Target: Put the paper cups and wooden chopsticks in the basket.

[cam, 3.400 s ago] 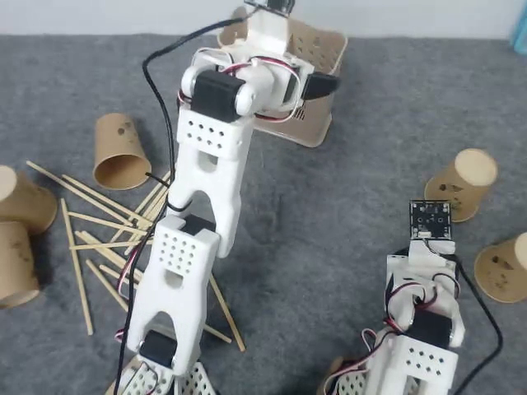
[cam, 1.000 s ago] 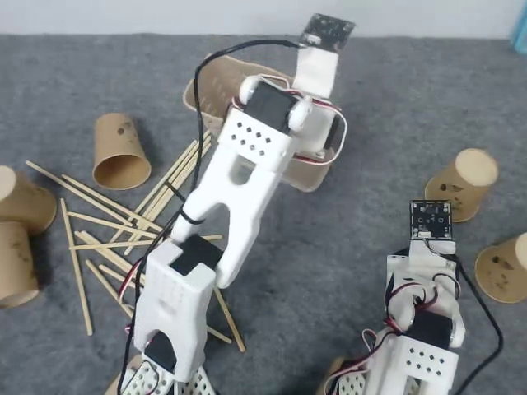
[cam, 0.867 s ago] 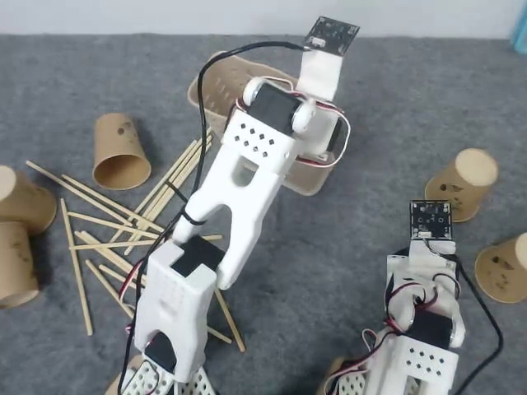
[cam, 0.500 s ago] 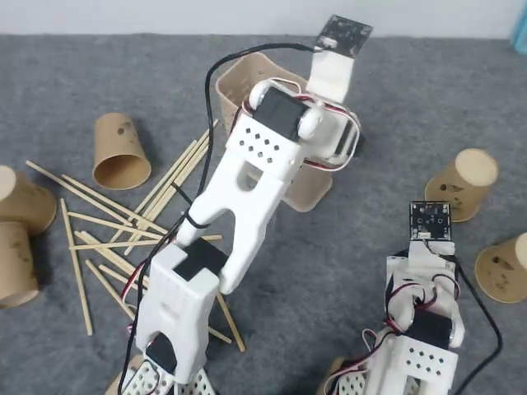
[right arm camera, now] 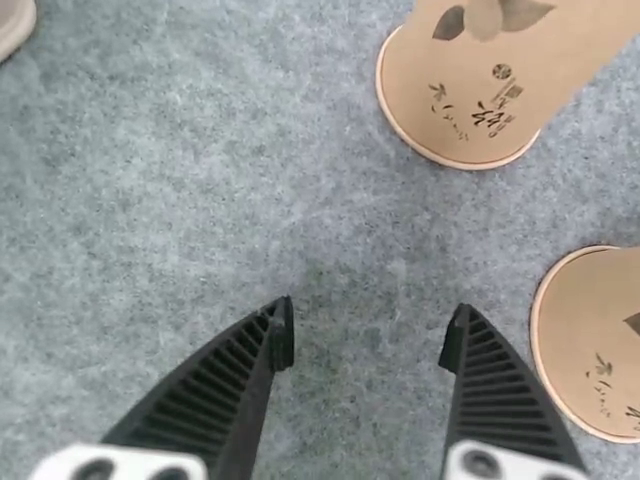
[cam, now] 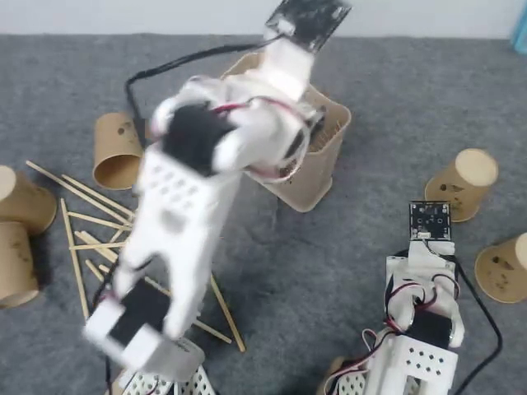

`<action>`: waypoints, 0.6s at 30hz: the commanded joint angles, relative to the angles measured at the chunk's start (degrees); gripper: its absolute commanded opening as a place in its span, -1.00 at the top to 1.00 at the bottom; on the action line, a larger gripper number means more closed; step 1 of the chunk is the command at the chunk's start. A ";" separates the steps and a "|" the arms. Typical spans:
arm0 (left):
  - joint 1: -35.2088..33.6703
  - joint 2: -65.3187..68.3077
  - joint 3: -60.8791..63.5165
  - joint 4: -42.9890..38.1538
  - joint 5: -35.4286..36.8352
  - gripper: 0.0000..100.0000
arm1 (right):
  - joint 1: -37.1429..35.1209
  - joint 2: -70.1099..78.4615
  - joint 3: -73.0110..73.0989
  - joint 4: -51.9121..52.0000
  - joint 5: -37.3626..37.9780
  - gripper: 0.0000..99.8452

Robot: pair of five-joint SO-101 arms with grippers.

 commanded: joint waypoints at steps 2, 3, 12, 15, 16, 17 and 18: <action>-8.00 -16.26 12.70 1.58 -0.88 0.79 | -0.04 -1.19 -0.88 -0.22 0.62 0.52; -10.90 -18.99 15.69 1.58 -0.88 0.79 | -0.04 -1.19 -0.97 -0.22 0.44 0.52; -39.03 -39.82 45.85 -0.18 -0.62 0.79 | -0.13 -0.66 -4.31 -0.13 -2.37 0.52; -45.63 -46.68 61.58 -7.30 -1.05 0.79 | 0.04 -0.66 -8.53 1.80 -2.46 0.52; -47.74 -49.14 66.86 -10.81 -1.05 0.79 | -0.04 -0.66 -10.46 3.03 -2.46 0.52; -50.02 -51.78 72.04 -14.59 -1.05 0.79 | -0.13 -0.66 -12.66 4.35 -2.46 0.52; -52.22 -54.42 76.79 -18.29 -1.05 0.79 | -0.31 -0.66 -15.03 5.67 -2.55 0.52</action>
